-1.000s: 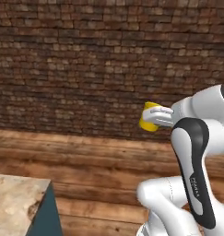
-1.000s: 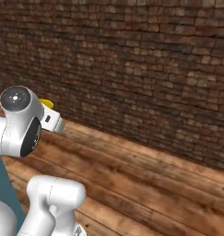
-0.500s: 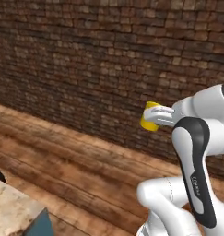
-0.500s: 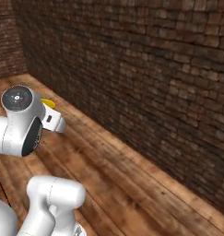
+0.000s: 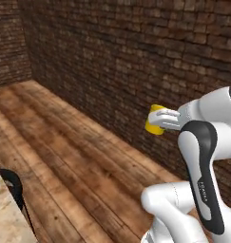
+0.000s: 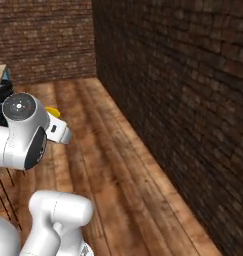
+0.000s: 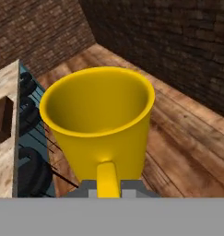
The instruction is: There is a tray on the dining counter. Grab the cup, mug, and pitcher and place them on the tray. The pitcher may be placed next to the tray if it cannot fit the tray.
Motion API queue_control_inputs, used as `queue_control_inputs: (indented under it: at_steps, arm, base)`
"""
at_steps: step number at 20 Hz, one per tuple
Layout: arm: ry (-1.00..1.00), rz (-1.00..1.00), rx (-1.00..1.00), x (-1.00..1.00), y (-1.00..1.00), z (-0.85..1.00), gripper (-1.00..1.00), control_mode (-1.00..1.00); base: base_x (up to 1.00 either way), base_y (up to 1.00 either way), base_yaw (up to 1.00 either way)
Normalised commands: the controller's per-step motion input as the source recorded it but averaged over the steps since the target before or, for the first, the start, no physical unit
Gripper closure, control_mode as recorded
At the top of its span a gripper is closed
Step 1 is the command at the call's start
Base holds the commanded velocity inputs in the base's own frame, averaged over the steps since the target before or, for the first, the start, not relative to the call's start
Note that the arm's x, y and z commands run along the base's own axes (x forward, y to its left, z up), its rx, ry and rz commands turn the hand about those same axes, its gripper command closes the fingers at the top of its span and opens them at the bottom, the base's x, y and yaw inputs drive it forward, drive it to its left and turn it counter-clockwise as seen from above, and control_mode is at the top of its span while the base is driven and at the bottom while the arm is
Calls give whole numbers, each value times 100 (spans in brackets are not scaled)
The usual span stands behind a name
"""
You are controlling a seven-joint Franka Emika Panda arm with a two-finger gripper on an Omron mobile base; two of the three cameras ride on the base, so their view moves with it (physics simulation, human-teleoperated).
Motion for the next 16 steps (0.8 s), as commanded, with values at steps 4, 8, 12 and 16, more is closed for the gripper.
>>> queue_control_inputs:
  at_steps: [4,8,12,16]
  arm:
    - [0,0,0,0,0,0,100,100]
    - [0,0,0,0,0,0,100,100]
    - [0,0,0,0,0,0,100,100]
    - [0,0,0,0,0,0,100,100]
  base:
    - [100,-23,63]
    - [100,-32,60]
    - [100,-47,52]
    - [100,-57,48]
